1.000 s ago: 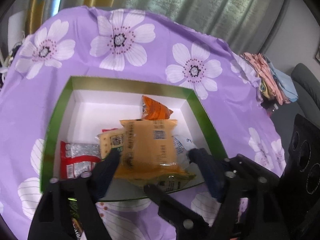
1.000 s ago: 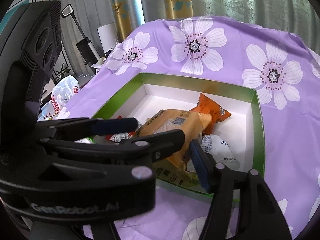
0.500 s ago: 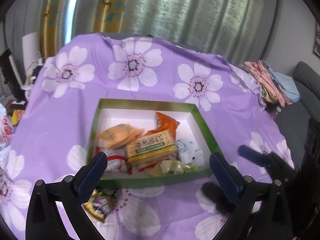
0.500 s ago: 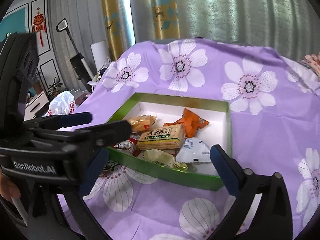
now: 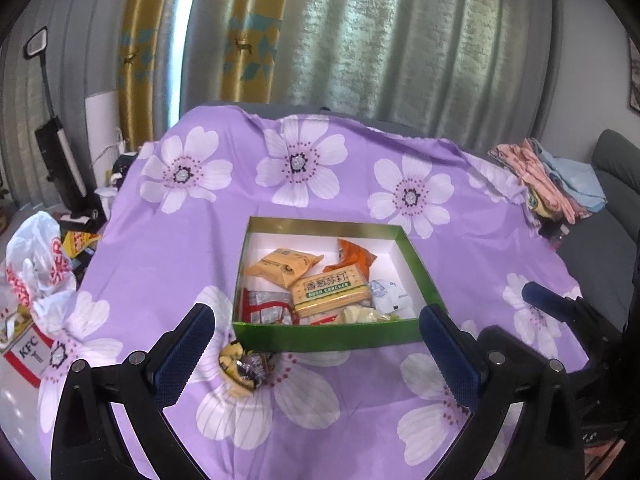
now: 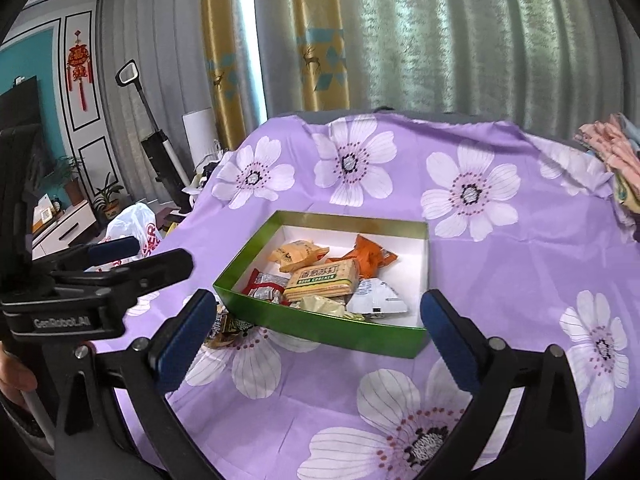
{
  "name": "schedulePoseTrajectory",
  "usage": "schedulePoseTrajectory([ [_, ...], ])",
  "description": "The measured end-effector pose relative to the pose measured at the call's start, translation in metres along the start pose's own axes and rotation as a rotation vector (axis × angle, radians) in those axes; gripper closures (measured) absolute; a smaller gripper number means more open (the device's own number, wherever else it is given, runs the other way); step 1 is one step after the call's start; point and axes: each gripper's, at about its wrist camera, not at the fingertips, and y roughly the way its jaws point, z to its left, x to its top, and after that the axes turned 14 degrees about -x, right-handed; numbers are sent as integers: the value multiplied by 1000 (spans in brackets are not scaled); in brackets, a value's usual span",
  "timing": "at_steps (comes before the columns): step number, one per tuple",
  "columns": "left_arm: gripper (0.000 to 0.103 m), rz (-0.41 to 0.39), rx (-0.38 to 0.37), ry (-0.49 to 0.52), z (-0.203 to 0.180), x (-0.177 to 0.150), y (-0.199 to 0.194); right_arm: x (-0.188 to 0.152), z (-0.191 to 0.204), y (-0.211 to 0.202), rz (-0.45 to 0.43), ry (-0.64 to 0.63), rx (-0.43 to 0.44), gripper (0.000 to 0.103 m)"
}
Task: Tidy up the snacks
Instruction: 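Withdraw the right gripper and reach toward the gold-and-black wrapped snack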
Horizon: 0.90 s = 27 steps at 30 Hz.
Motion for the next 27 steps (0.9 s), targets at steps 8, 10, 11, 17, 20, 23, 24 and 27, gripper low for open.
schedulePoseTrajectory([
  [8,1,-17,25,19,-8,-9,-19,-2,-1,-31,-36,4,7,0],
  [10,1,-19,31,24,-9,-10,-22,-3,0,-37,-43,3,10,0],
  [11,1,-20,32,25,-10,-10,-23,-3,0,-39,-46,3,8,0],
  [17,1,-22,23,25,-11,-12,-28,-4,0,-53,-63,4,7,0],
  [20,1,-26,15,24,-13,-13,-31,-4,2,-57,-68,0,10,0],
  [23,1,-28,14,25,-14,-14,-34,-5,4,-60,-72,-4,9,0],
  [24,1,-28,14,25,-14,-14,-34,-5,4,-61,-75,-6,8,0],
  [27,1,-33,6,26,-14,-14,-38,-5,5,-62,-78,-7,8,0],
])
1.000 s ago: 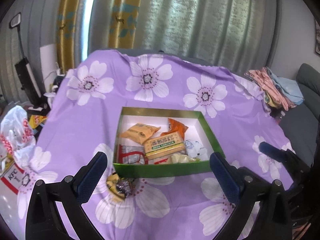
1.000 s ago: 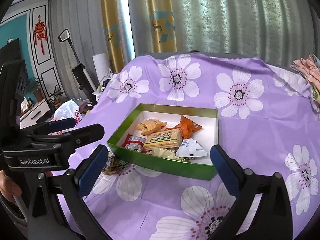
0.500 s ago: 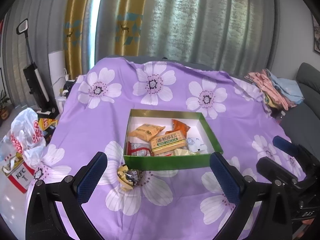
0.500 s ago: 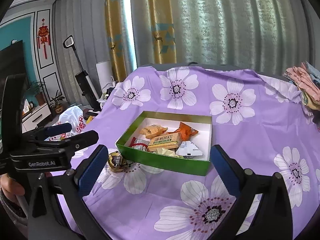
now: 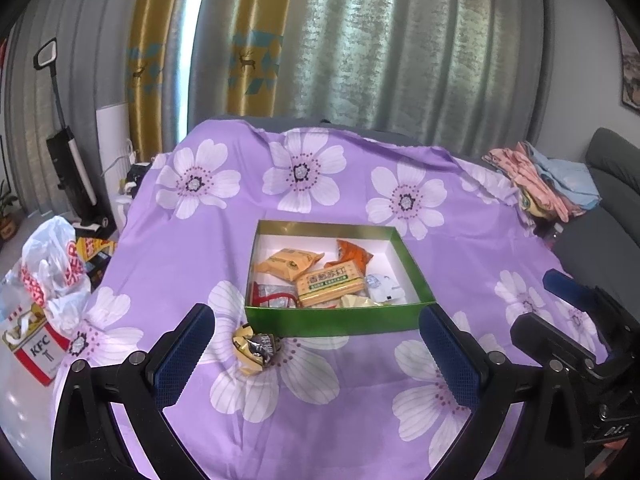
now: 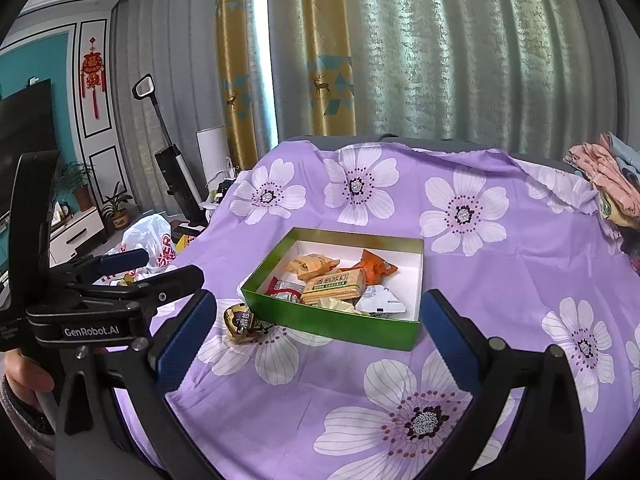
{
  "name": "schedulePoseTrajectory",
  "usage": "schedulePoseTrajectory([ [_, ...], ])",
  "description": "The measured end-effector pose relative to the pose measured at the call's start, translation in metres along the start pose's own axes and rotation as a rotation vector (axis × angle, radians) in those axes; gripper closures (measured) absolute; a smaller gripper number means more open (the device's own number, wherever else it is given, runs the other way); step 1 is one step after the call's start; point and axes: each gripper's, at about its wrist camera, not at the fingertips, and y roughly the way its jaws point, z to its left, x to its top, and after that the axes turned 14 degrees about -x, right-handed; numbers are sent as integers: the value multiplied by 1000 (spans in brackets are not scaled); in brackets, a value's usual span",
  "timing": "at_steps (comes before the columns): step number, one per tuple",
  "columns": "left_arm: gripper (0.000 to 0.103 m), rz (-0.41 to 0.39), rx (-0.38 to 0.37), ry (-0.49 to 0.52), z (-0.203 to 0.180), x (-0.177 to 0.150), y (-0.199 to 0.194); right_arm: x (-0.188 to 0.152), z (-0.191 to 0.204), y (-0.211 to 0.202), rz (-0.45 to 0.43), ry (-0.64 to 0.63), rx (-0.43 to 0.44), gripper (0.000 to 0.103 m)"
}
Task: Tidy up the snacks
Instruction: 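Withdraw the right gripper and reach toward the gold-and-black wrapped snack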
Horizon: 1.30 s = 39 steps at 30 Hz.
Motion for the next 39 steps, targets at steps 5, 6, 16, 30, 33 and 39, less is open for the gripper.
schedulePoseTrajectory([
  [5,1,-2,-4,1,0,0,-4,0,1,-1,-4,-5,2,0],
  [6,1,-2,-3,1,0,0,-4,0,1,-2,-4,-6,1,0],
  [16,1,8,-4,-23,8,-4,-3,-3,11,2,18,-24,12,0],
  [30,1,76,-7,-152,58,-27,22,-18,38,37,99,-78,35,0],
  [33,1,93,-15,-192,72,-33,28,-24,46,48,126,-92,44,0],
  [39,1,120,-32,-243,93,-43,38,-33,61,70,175,-119,62,0],
])
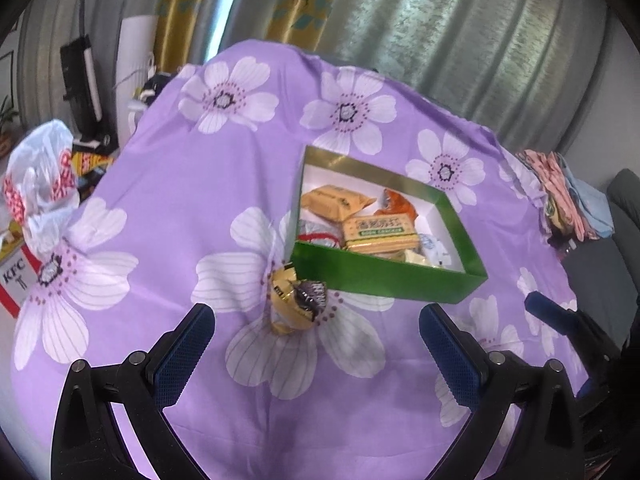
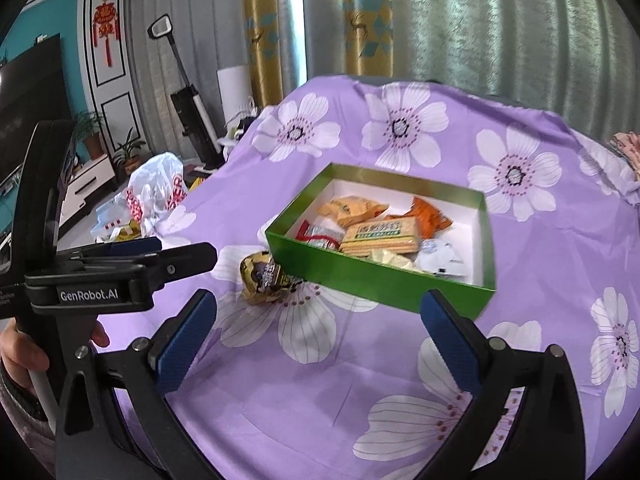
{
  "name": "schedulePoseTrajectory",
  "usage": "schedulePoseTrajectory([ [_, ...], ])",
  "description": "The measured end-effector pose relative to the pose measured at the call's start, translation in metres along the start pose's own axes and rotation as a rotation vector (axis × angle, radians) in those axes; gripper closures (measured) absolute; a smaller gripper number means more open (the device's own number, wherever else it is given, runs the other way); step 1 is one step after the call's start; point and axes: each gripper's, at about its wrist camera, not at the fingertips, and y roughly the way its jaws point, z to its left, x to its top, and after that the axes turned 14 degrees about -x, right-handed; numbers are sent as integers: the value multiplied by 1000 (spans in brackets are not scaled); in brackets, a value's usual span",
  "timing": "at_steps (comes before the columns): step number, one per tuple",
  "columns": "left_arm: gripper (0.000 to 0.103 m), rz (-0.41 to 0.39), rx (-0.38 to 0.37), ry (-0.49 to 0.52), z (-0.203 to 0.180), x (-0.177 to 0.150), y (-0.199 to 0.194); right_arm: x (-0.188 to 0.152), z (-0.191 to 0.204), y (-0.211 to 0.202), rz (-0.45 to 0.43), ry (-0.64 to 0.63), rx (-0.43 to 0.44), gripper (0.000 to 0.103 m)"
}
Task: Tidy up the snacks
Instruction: 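Withdraw the right gripper and reach toward the gold-and-black wrapped snack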
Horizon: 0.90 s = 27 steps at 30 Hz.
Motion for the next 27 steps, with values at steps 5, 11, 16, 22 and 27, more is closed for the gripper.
schedulePoseTrajectory([
  [5,1,22,-16,-33,16,-3,10,-2,9,17,33,-11,14,0],
  [11,1,48,-40,-73,33,-8,21,-6,19,38,71,-23,34,0],
  [16,1,62,-79,-82,43,-14,26,-14,25,56,106,-29,82,0],
  [22,1,86,-122,-86,53,-23,36,-30,32,73,146,-41,172,0],
  [27,1,89,-138,-105,57,-16,54,-27,42,92,159,-37,224,1],
])
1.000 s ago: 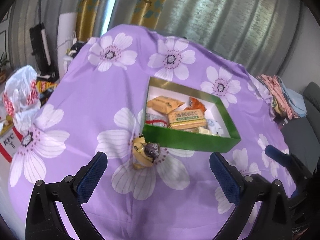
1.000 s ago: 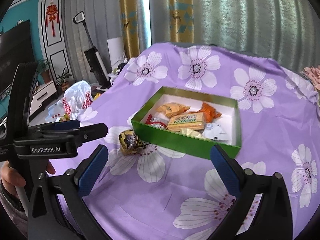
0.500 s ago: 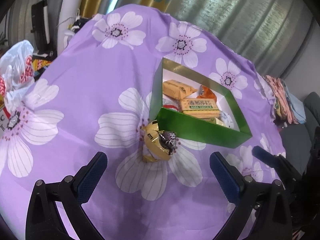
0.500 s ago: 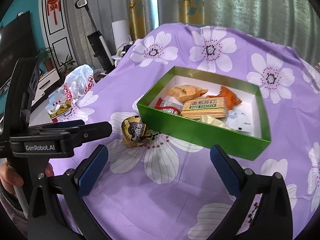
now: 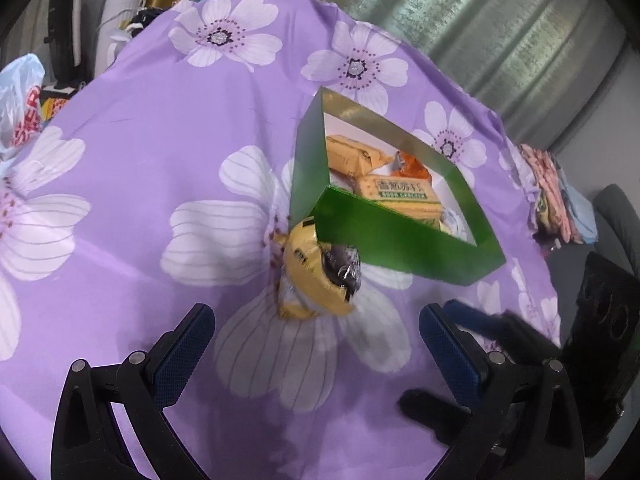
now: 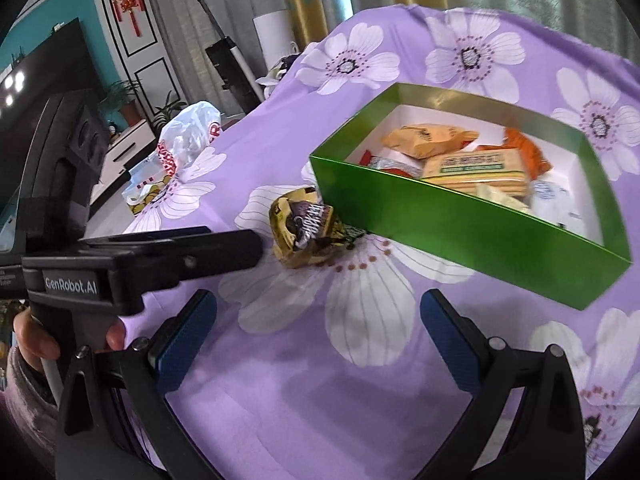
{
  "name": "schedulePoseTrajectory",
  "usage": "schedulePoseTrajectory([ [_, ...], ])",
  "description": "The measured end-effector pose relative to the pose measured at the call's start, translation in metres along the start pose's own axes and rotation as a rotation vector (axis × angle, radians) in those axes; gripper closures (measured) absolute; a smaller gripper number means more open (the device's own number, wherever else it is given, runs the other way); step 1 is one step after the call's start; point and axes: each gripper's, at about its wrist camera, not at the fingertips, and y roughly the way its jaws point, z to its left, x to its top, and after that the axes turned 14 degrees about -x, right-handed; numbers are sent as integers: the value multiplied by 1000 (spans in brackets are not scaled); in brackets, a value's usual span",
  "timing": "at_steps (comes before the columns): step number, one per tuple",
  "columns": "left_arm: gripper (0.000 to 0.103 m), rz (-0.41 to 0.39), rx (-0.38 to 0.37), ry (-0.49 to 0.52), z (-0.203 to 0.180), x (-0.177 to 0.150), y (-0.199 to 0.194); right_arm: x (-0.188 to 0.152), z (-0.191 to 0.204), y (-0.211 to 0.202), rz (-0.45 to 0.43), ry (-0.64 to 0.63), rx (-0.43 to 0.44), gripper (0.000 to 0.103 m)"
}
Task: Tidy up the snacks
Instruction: 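Withdraw the right gripper and reach toward the gold-and-black wrapped snack, then grasp the gold-and-black wrapped snack with the right gripper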
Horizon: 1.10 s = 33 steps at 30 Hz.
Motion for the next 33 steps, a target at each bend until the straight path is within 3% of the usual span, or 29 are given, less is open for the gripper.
schedulePoseTrajectory([
  [17,1,58,10,76,2,19,26,26,16,43,6,-39,46,12],
  [21,8,74,16,87,2,21,32,27,14,48,14,-35,51,13],
  [26,9,87,19,83,4,20,36,28,15,54,21,-41,63,17],
  [30,18,92,6,80,5,19,38,29,16,57,23,-46,74,21],
  [33,20,96,7,68,7,19,39,29,16,58,23,-48,78,22],
])
